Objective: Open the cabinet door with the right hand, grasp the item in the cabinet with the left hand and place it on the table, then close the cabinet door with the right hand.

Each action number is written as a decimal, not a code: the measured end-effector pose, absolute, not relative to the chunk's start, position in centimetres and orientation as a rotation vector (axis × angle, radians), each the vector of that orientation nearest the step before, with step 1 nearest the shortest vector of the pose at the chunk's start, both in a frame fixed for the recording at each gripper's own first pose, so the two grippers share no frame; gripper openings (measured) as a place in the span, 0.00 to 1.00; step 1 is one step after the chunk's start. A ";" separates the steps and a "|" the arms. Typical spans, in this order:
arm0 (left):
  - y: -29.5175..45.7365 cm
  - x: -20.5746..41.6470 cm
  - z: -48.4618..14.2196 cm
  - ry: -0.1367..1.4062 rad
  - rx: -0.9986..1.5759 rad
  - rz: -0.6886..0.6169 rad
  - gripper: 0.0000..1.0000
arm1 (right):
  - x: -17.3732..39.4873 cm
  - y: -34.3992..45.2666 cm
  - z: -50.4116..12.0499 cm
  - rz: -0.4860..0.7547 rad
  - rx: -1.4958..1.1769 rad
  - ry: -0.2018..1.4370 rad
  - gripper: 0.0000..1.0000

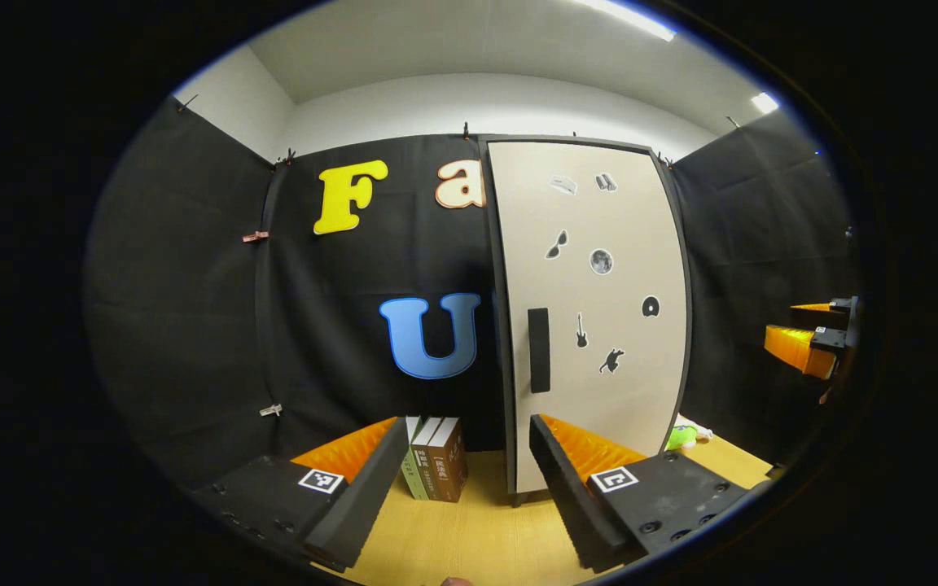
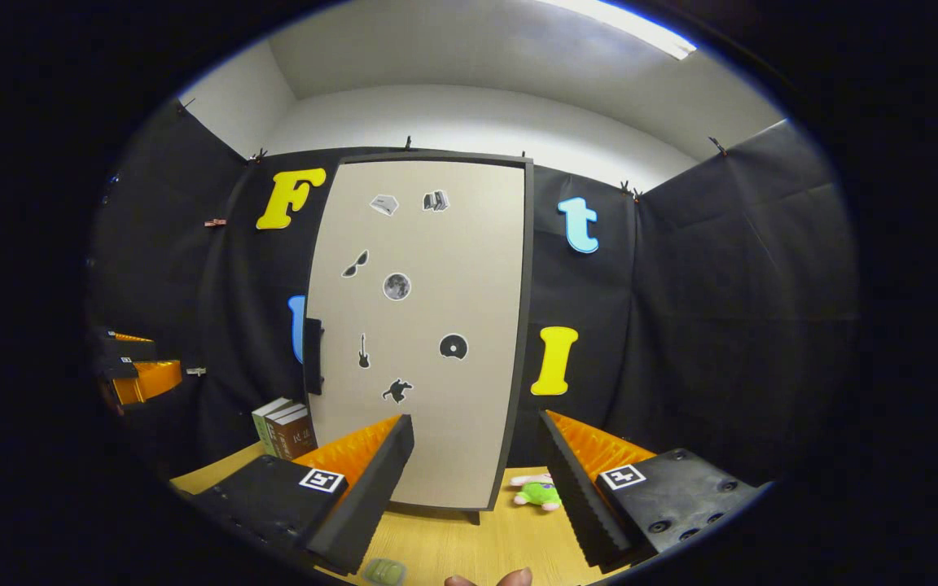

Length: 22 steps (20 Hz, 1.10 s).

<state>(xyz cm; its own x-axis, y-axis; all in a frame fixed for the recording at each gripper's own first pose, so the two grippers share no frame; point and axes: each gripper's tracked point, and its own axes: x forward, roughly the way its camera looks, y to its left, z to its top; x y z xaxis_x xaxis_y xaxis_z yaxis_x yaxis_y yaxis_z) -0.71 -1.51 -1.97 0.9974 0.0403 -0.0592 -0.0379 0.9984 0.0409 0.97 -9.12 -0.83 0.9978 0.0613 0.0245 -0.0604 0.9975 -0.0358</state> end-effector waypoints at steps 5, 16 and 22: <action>-1.5 -0.9 -1.8 0.056 0.045 0.038 0.95 | 0.8 -9.3 -0.6 0.058 -0.034 -0.029 0.98; -1.8 -0.9 -1.9 0.055 0.047 0.030 0.94 | 0.5 -9.4 -0.5 0.058 -0.033 -0.030 0.98; -1.8 -1.1 -1.9 0.057 0.049 0.031 0.95 | 0.5 -9.2 -0.6 0.064 -0.035 -0.028 0.98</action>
<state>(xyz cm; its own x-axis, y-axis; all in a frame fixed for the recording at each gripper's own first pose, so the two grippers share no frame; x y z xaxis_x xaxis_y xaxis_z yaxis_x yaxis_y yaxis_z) -1.10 -1.76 -1.94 0.9979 0.0328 -0.0564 -0.0300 0.9983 0.0493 0.53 -9.23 -0.61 0.9975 0.0647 0.0272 -0.0637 0.9973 -0.0362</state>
